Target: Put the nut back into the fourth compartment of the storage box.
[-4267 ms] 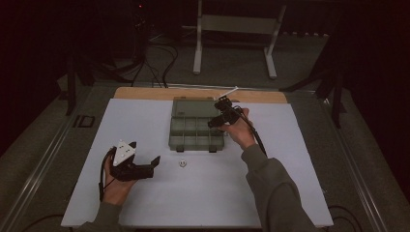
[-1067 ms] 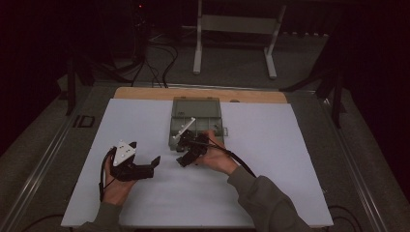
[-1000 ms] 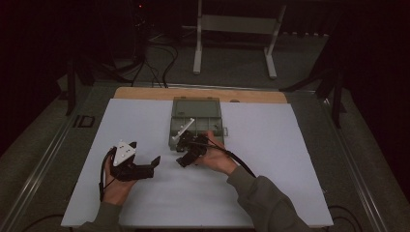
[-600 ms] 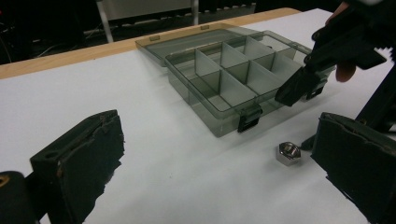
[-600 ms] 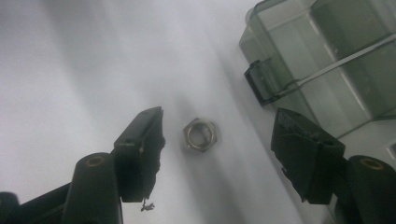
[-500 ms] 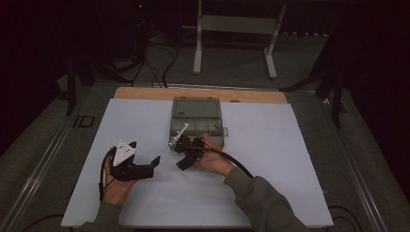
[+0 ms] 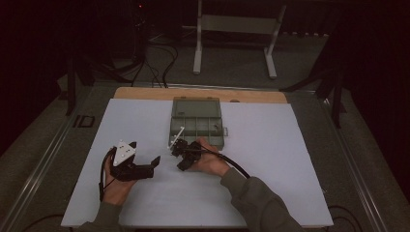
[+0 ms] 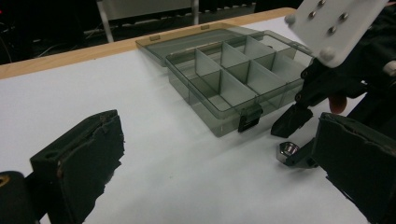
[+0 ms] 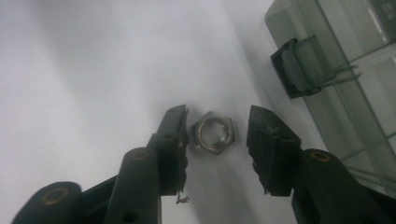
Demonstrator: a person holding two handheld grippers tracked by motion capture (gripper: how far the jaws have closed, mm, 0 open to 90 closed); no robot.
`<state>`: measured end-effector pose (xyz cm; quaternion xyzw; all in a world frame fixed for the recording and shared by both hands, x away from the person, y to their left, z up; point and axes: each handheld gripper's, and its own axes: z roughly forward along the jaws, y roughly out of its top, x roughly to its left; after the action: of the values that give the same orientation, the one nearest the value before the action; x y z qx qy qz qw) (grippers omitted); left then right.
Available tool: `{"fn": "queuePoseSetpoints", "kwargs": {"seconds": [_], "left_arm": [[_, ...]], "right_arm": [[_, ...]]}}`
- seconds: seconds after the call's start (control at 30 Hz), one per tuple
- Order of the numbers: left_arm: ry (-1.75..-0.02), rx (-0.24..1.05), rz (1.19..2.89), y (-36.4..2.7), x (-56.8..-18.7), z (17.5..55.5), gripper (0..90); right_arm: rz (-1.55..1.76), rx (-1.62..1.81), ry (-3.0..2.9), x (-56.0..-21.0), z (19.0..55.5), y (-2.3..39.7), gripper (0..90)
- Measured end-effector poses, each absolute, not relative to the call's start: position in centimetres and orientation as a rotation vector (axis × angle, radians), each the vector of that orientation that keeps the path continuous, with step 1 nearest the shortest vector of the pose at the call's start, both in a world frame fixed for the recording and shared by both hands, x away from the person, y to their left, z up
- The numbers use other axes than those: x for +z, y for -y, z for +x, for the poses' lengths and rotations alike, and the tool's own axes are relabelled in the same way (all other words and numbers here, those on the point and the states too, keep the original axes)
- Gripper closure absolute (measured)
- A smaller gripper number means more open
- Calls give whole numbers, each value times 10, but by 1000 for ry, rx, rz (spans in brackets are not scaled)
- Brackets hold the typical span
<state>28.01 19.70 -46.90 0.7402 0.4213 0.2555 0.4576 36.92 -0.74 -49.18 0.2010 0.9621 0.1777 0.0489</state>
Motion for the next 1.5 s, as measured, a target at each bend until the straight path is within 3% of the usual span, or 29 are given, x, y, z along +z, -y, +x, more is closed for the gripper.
{"fn": "queuePoseSetpoints", "kwargs": {"seconds": [0.33,1.5], "left_arm": [[-1037,629,1823,-196,-469,280,24],[-1038,628,1826,-196,-469,280,24]], "right_arm": [[613,530,-2954,-495,368,5,698],[618,437,-2972,-492,364,7,704]]}}
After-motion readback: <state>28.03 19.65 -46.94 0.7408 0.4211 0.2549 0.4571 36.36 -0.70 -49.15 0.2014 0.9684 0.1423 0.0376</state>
